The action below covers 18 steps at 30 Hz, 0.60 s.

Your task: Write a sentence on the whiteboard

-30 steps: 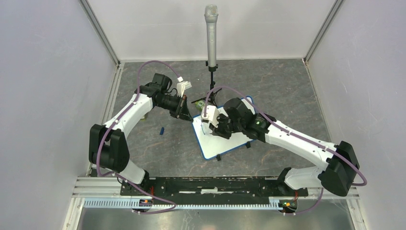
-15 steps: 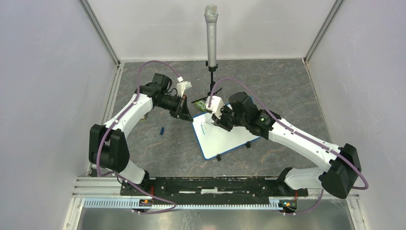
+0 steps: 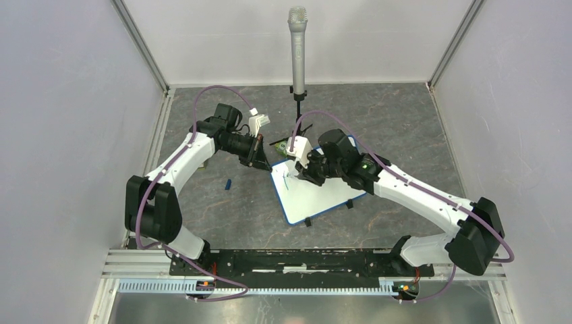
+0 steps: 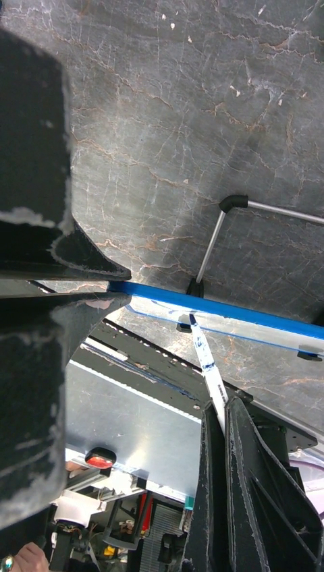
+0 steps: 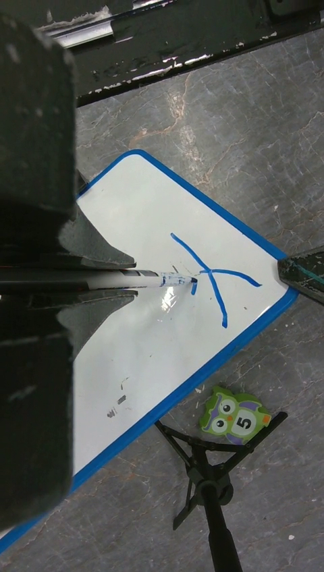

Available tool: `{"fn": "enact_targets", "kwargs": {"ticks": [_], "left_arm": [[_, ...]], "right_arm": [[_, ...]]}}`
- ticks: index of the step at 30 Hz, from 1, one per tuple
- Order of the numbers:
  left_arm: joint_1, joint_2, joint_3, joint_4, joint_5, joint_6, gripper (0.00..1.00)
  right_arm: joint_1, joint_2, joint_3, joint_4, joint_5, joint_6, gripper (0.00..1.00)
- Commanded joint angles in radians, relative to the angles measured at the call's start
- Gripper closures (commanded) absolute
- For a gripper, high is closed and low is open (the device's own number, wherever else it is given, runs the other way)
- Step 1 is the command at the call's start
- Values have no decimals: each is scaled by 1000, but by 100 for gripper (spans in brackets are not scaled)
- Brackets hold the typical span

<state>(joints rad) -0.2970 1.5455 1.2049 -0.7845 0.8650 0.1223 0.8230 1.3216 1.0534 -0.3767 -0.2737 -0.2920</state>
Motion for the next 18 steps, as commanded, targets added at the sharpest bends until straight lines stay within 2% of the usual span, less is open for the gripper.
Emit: {"fn": "enact_targets", "kwargs": {"ticks": [1,18], "left_arm": [[-2,-28,-4,6,-12,35,98],[-2,-22,1,5,-11,32,98]], "right_arm": [[4,-20,-13,0,-12,-2,100],[-8,-52,4,-18,82,-32,100]]}}
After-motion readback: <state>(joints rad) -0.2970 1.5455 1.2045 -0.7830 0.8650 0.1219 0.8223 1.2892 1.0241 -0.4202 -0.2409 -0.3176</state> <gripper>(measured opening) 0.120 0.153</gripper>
